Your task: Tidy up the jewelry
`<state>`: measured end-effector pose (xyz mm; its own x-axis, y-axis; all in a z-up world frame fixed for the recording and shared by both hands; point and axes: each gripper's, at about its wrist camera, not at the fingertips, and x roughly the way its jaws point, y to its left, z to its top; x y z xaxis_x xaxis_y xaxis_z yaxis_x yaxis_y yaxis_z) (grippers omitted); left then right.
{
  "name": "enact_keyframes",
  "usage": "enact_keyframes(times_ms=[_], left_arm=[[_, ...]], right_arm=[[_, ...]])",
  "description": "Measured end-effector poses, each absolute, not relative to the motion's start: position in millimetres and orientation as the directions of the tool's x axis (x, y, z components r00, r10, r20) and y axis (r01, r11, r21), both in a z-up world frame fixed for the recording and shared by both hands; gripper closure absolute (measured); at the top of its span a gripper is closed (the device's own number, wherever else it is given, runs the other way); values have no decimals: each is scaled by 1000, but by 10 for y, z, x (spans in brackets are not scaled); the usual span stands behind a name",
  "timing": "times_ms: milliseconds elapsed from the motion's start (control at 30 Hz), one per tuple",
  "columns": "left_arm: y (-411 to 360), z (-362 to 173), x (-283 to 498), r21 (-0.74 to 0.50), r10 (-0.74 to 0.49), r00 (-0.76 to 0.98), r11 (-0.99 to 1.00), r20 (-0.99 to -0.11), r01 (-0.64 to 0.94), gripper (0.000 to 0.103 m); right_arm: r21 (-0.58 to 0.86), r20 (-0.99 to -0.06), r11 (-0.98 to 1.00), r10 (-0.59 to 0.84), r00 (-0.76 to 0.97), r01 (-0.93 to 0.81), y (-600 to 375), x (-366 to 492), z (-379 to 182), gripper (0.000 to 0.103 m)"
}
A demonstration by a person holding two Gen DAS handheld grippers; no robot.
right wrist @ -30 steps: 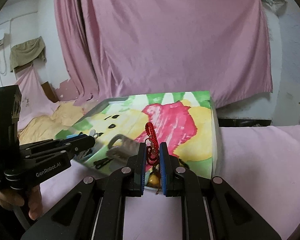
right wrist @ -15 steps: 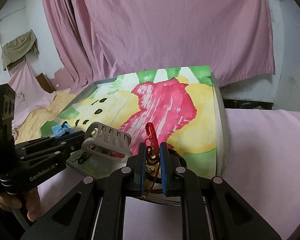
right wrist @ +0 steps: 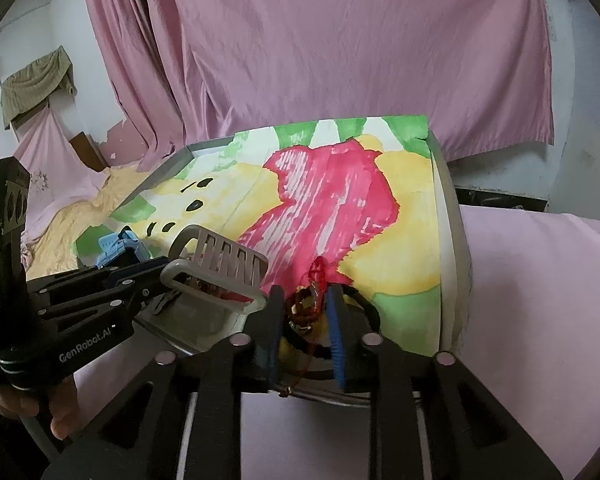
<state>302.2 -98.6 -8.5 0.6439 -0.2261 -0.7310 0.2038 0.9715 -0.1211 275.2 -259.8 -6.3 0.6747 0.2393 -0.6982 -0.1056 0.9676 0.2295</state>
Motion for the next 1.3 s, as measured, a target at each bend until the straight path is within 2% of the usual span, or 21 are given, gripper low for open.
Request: enact_keyframes(times_ms=[133, 300, 367, 433, 567, 633, 767, 900, 1133, 1167, 1300], left_arm=[[-956, -30, 2959, -138, -241, 660, 969, -712, 205, 65], [-930, 59, 2874, -151, -252, 685, 967, -684, 205, 64], [-922, 100, 2818, -154, -254, 696, 967, -672, 204, 60], [-910, 133, 2767, -159, -257, 707, 966, -658, 204, 52], [-880, 223, 2643, -163, -258, 730, 966, -633, 200, 50], [-864, 266, 2586, -162, -254, 742, 967, -620, 195, 41], [-783, 366, 2427, -164, -240, 773, 971, -588, 177, 34], [-657, 453, 2233, -153, -207, 810, 977, -549, 145, 23], [-398, 524, 1819, -164, -166, 869, 981, -467, 100, 2], [-376, 531, 1766, -165, -168, 877, 981, -451, 103, 1], [-282, 562, 1407, -134, -146, 924, 985, -353, 105, 0]], right_arm=[[221, -687, 970, 225, 691, -97, -2626, 2697, -25, 65], [214, -657, 973, 206, 725, -83, -2681, 2593, 53, 65], [207, -639, 975, 196, 743, -80, -2700, 2537, 100, 64], [198, -621, 977, 186, 761, -77, -2717, 2479, 149, 64], [190, -583, 979, 175, 793, -76, -2744, 2350, 242, 55], [184, -566, 980, 165, 807, -72, -2753, 2284, 286, 53], [180, -536, 981, 156, 830, -68, -2768, 2147, 358, 41], [177, -508, 981, 155, 847, -74, -2766, 2003, 434, 34], [179, -438, 980, 158, 885, -86, -2733, 1662, 566, 12], [180, -430, 980, 159, 889, -88, -2728, 1610, 577, 9], [187, -381, 977, 169, 909, -104, -2684, 1363, 611, 5]])
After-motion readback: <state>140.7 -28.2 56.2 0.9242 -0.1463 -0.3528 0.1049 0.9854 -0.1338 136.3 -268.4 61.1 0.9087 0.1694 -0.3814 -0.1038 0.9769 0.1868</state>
